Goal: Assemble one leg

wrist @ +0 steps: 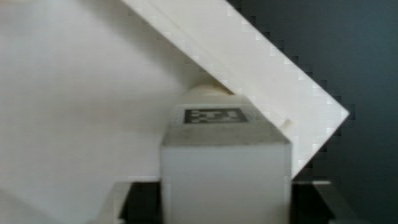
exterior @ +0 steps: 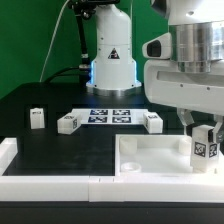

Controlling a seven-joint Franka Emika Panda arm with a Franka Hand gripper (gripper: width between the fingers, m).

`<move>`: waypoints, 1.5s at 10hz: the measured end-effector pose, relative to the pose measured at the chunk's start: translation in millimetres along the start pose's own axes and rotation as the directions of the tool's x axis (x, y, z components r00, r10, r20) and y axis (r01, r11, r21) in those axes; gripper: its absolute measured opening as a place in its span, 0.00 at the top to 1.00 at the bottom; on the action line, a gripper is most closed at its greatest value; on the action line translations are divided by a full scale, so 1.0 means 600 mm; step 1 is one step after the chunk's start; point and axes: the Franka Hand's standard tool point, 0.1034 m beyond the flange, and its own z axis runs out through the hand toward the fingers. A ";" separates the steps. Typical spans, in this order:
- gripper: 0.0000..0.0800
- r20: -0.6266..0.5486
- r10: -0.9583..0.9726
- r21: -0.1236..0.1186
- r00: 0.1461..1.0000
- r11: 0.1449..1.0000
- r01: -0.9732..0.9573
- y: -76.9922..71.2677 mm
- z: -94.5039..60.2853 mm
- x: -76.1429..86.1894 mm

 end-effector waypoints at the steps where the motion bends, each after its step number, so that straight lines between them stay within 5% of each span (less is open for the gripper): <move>1: 0.64 0.007 0.142 0.000 0.990 0.990 -0.142 0.000 0.001 0.002; 4: 0.63 0.011 0.182 -0.002 0.983 0.983 -0.182 -0.001 0.001 0.002; 5: 0.39 0.011 0.132 -0.001 0.991 0.991 -0.132 -0.001 0.001 0.001; 6: 0.39 0.009 0.091 -0.003 0.996 0.996 -0.091 -0.002 0.000 0.001; 7: 0.23 0.010 -0.023 -0.002 1.000 1.000 0.023 -0.003 -0.001 0.001; 9: 0.19 0.007 -0.320 -0.004 0.947 0.947 0.320 -0.002 0.000 0.001; 13: 0.19 0.001 -0.760 -0.038 0.650 0.650 0.759 -0.001 0.000 0.002; 15: 0.24 0.015 -0.918 -0.055 0.395 0.394 0.917 0.000 0.000 0.005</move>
Offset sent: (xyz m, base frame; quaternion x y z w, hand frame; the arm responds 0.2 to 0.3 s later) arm 0.0000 0.0000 0.0000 0.0000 0.0000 0.0000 1.0000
